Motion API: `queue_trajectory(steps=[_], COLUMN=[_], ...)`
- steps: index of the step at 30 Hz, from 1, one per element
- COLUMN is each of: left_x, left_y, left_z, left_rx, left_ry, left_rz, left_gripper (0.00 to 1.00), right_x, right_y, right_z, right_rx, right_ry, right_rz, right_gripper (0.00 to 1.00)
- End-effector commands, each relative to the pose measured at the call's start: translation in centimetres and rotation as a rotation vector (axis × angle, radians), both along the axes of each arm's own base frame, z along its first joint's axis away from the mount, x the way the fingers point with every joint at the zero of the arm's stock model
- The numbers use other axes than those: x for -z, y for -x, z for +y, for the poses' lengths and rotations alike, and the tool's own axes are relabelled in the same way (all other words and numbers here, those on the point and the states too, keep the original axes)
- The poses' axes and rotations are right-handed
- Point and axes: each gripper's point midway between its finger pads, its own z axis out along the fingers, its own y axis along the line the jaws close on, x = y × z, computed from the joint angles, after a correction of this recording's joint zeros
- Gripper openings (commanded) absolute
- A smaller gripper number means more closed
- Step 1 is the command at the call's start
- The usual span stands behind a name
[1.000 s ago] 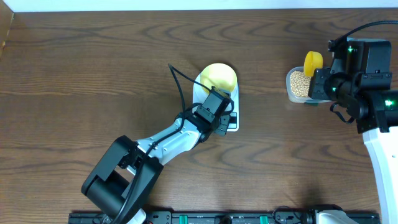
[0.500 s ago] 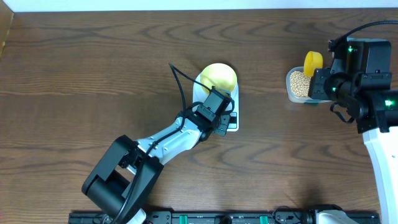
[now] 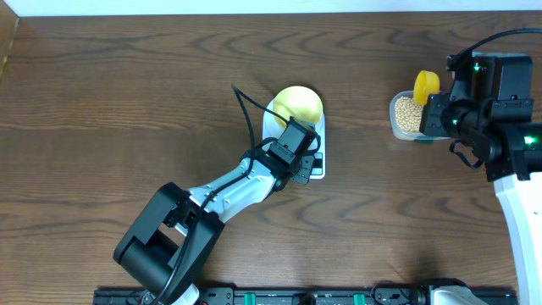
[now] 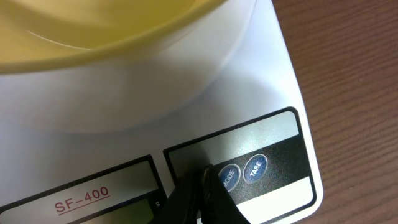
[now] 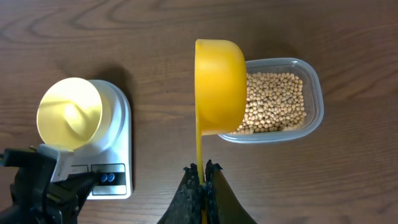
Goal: Scoop item into bowl and weigh 50g on scale
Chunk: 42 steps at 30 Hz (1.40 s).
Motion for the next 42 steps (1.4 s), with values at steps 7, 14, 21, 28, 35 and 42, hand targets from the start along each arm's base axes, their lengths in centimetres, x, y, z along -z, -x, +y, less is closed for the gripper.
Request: queue_trajectory(steps=[7,14,21,28,35,42], left_x=[4.8,4.9,5.0,5.0,5.0,5.0], left_y=[2.6,2.6,2.8,2.8,2.8,2.8], left_z=[3.3,4.0,4.1,4.1,4.1,4.1], left_rx=[-0.027,-0.038,-0.038,-0.037,-0.037,-0.037], left_ry=[-0.150,-0.183,-0.187,-0.187,-0.188,-0.188], left_rz=[0.124,0.122,0.128,0.128,0.128,0.129], left_gripper=[0.07,0.07,0.08,0.07,0.07,0.07], right_x=[0.1,0.1,0.3,0.3,0.3,0.4], right_y=[0.1,0.1,0.2,0.2,0.3,0.4], right_z=[0.1,0.1,0.1,0.1,0.1,0.1], right_rx=[-0.014,-0.014,-0.015,-0.014,-0.014,-0.015], right_ry=[0.007,0.008,0.008,0.007,0.008,0.008], right_rz=[0.008,0.009,0.016,0.017,0.021,0.024], right_gripper=[0.01,0.01,0.01,0.01,0.01,0.01])
